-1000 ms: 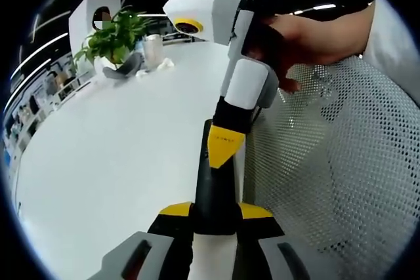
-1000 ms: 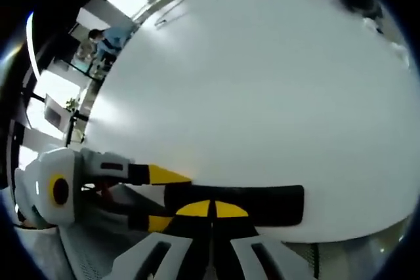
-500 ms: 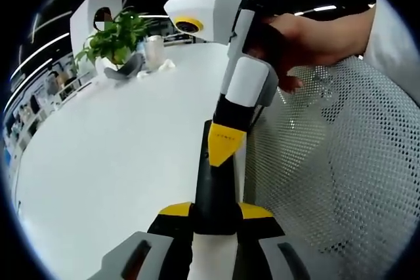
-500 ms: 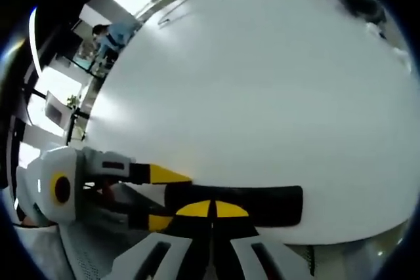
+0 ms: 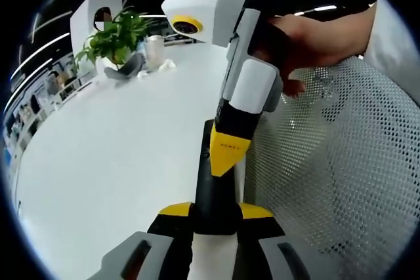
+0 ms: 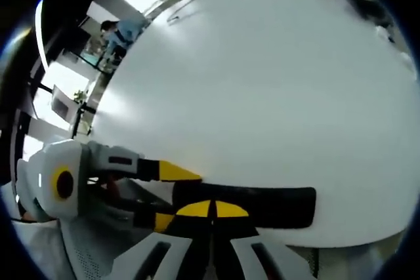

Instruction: Press the specified remote control buttons in sequence, fully releasing each button before pressing the next.

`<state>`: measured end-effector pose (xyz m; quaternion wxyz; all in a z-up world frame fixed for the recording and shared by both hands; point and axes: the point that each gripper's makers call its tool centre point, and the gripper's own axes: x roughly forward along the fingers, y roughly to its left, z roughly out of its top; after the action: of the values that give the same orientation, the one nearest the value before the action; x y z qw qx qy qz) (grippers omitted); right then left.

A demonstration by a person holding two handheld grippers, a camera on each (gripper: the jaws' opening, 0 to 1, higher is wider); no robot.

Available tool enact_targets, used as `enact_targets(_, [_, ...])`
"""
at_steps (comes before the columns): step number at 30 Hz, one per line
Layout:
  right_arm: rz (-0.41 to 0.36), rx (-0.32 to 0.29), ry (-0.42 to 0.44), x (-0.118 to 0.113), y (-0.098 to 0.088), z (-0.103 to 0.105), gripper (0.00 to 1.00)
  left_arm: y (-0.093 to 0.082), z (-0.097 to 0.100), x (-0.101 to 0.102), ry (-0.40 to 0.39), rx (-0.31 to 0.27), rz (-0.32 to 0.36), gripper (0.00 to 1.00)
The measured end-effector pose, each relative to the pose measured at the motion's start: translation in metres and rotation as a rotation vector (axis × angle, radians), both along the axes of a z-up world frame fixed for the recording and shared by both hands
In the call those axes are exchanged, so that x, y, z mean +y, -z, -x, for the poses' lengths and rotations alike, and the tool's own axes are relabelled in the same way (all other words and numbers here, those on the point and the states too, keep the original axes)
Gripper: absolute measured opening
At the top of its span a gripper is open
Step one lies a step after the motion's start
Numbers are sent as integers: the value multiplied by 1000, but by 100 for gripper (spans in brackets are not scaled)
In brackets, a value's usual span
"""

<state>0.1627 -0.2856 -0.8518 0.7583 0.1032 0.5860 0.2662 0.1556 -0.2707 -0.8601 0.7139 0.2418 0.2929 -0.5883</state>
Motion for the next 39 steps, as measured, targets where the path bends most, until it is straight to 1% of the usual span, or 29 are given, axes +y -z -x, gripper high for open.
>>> enact_targets(13, [10,-22,6,0,0,-2,0,0,0,0,6,1,-7,24])
enact_targets(16, [4,-13,24,-1,1,-3,0,0,1,0,6,1,-8,24])
enact_targets(20, [-33,17,70,-2,1,-3,0,0,1,0,7,0,-10,24])
enact_targets(26, [0,-15,30,1,0,-2,0,0,1,1,-2,2,-10,24])
enact_targets(33, [-28,15,53,0,0,-2,0,0,1,1,-15,4,0,24])
enact_targets(39, [-7,-1,21,1,-1,-1,0,-1,1,1,-15,4,3,24])
